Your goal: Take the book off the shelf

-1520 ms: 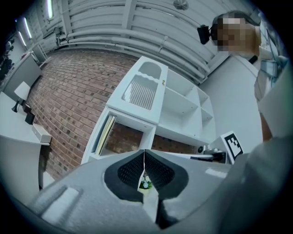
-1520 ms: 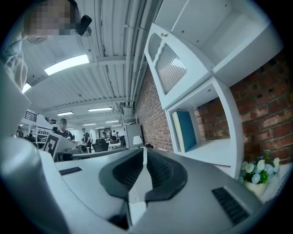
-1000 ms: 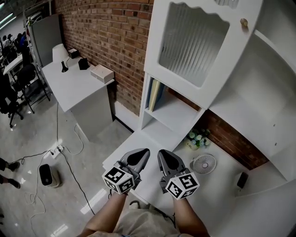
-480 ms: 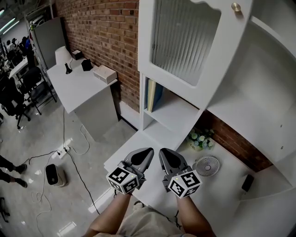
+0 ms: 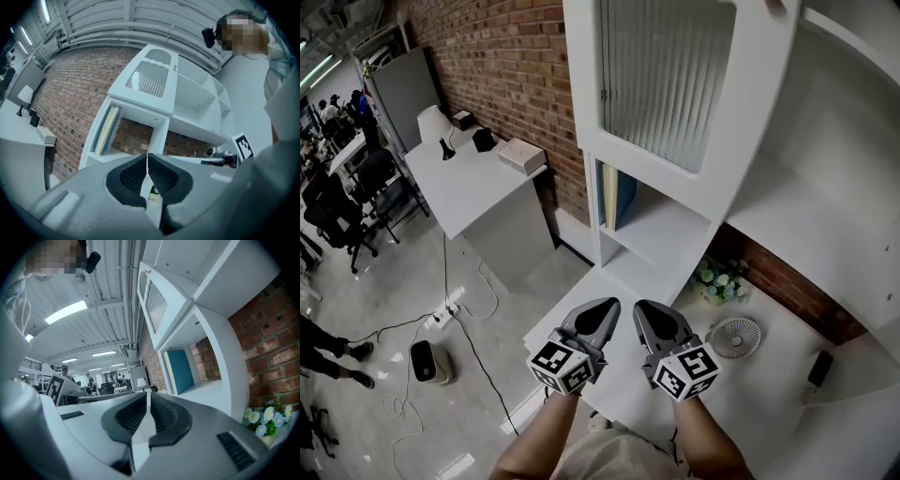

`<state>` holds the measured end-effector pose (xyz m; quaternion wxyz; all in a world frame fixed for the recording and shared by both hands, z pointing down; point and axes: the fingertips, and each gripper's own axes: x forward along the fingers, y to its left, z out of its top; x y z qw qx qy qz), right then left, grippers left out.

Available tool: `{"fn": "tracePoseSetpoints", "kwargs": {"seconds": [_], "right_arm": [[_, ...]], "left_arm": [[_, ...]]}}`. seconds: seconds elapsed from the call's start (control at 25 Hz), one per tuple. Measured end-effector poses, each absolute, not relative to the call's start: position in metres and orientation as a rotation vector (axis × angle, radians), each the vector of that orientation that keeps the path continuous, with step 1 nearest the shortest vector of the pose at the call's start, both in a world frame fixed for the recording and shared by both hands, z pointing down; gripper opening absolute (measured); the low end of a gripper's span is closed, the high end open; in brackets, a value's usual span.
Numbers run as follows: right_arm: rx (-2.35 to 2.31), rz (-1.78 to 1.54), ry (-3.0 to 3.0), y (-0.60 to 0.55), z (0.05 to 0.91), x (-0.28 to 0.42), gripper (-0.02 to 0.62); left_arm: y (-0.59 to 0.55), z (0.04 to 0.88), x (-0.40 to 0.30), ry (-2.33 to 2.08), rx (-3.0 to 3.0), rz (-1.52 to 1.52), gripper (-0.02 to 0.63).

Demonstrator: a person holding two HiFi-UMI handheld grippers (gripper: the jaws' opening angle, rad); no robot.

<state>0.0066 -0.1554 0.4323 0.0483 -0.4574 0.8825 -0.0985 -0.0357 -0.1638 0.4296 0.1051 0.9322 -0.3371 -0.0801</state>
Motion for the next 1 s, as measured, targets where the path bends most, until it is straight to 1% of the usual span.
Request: {"fn": "tracePoseSetpoints", "kwargs": {"seconds": [0.48,0.52,0.64,0.68,1.0], "right_arm": [[-1.399,-0.287,2.69,-0.157,0.432,0.017,0.018],[-1.399,-0.288,2.69,-0.157,0.432,0.018,0.018],[-1.396,-0.291,2.687,-0.156,0.433,0.018,0.018],[-1.395,-0.291,2.686,-0.156,0.433,0.018,0.018],[-1.394,-0.289,2.692,-0.154,0.432,0.018,0.018]], "left_arm": [[-0.174,0.427,-0.025,-1.011,2.789,-0.224,0.015],[-0.174,0.427,-0.025,-1.012,2.79,-0.225,0.025],[-0.173,0.428,-0.024,-1.019,2.791,-0.217,0.121],[-0.173,0.428,-0.024,-1.022,2.791,-0.212,0.131],[-0.174,0.427,-0.027,-1.052,2.783,-0.196,0.15]]}}
